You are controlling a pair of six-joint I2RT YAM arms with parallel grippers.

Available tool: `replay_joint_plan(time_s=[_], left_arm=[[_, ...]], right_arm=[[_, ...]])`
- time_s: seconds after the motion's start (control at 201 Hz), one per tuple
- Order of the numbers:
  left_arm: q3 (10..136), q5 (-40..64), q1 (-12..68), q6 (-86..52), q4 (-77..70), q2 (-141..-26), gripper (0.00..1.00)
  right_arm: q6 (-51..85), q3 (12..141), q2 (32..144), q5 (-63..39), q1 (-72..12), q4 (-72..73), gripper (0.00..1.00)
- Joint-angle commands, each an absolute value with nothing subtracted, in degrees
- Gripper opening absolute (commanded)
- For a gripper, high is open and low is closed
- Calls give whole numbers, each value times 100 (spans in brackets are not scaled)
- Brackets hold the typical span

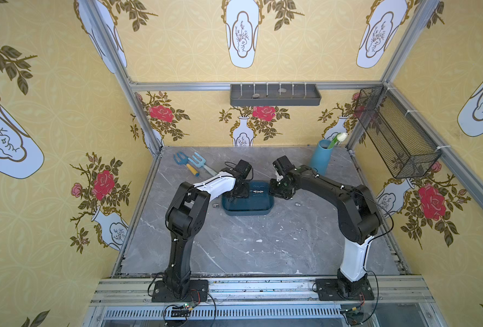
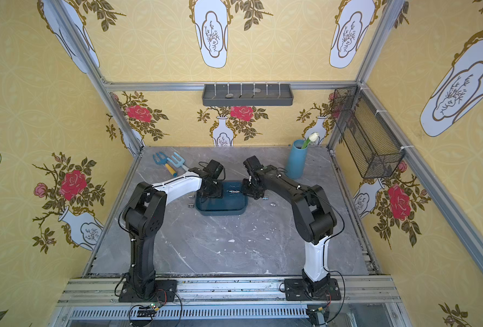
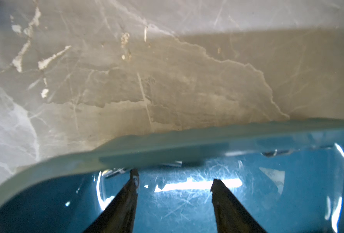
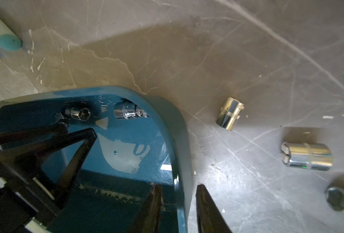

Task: Take out the socket from the storage box
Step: Pick up the socket head from the storage box.

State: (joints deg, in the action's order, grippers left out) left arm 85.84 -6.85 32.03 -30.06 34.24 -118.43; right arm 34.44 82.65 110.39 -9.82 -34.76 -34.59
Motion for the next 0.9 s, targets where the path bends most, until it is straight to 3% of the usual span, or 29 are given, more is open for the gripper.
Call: replay_joint_plan(time_s=[0.0,0.896], left_arm=[[8513,-861,3193,-3138,3168,-11892,64],[8140,-257,3212,-2226,1973,-11940,67]], right_arm=[[3430,8238,11030,-936,-3489,-3403,34],[3252,8214,11083,-993,-3527,-3331,33]])
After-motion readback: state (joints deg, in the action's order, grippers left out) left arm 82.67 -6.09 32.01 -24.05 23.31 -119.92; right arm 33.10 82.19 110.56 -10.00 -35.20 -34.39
